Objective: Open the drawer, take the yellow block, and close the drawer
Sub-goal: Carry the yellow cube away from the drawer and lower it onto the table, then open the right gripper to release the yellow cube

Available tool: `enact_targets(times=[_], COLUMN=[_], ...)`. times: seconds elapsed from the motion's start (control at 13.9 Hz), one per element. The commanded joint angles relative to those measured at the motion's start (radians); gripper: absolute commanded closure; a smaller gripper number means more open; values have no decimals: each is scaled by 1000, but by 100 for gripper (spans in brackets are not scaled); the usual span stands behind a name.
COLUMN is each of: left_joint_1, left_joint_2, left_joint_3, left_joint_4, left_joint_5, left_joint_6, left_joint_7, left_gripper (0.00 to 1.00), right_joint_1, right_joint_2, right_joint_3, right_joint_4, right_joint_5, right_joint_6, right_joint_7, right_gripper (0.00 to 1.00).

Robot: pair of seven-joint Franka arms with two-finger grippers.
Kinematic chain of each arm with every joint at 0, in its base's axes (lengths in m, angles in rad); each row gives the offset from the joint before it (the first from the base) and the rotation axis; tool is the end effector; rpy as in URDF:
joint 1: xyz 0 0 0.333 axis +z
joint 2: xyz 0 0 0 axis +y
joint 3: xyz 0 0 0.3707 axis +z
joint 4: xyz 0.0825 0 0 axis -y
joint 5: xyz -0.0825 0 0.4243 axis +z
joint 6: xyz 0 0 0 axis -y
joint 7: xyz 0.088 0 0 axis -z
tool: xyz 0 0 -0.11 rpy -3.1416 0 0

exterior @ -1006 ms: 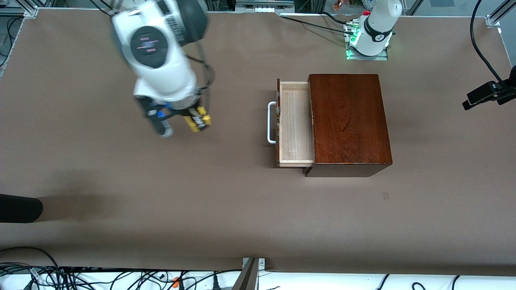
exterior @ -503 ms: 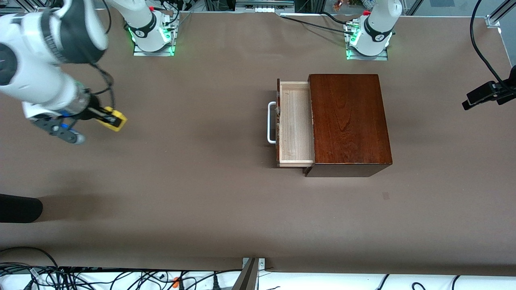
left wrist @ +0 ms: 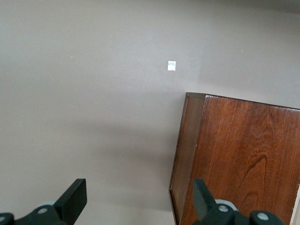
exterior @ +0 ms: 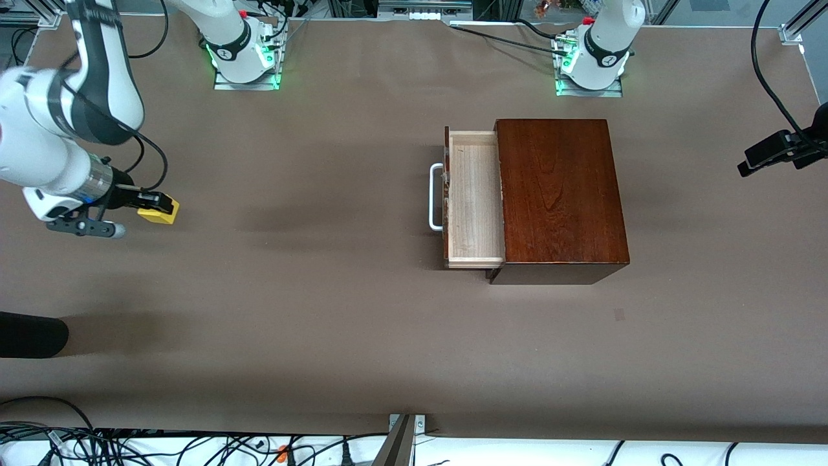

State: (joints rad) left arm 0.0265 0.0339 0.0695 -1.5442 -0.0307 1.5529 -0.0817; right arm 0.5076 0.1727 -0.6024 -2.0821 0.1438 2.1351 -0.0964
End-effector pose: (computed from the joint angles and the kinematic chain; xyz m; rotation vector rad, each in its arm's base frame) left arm 0.6027 0.0538 0.6680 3.1006 0.2759 -0.0388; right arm 0.5981 -0.0416 0.3776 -3.1082 0.1213 0.1294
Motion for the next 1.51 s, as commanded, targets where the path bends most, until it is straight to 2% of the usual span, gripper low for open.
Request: enact_targets(times=[0.0,0.29,0.43,0.65,0.79,0.86,1.01,1.15,1.44], left_joint_1=[3,4,4,4,4,3,3,4,4], left_joint_2=[-5,-5,-5,-5,-5,-5,-5,-5,-5], left_joint_3=[-4,-4,-4,-4,-4,-4,-4,-4,-4], left_joint_4=[4,4,4,6,6,6,4,6,4], left_joint_5=[-9,-9,-9,-9,-9,-9,-9,-9,-9], left_joint_6=[-7,-5,-5,-5,-7,-7,-7,-7,-7], left_joint_7=[23,23,23,23,23,23,23,23,23], left_gripper=[0,0,0,0,0,0,0,0,0], right_joint_1=[-24,-50,-46,-46,-46,-46,-44,-44,-52], right_joint_2=[-4,99,134,198,229,229,226,218,206], right_joint_3=[3,7,19,71,79,79,79,76,35], right_joint_4=[-136,-148,-148,-147,-147,-145,-138,-98,104], right_joint_5=[25,37,91,152,171,171,172,172,171], right_joint_6=[124,150,155,202,216,210,201,151,-125], right_joint_7=[-110,-147,-160,-198,-216,-223,-206,-215,-137], right_gripper=[98,96,96,94,94,87,0,0,0])
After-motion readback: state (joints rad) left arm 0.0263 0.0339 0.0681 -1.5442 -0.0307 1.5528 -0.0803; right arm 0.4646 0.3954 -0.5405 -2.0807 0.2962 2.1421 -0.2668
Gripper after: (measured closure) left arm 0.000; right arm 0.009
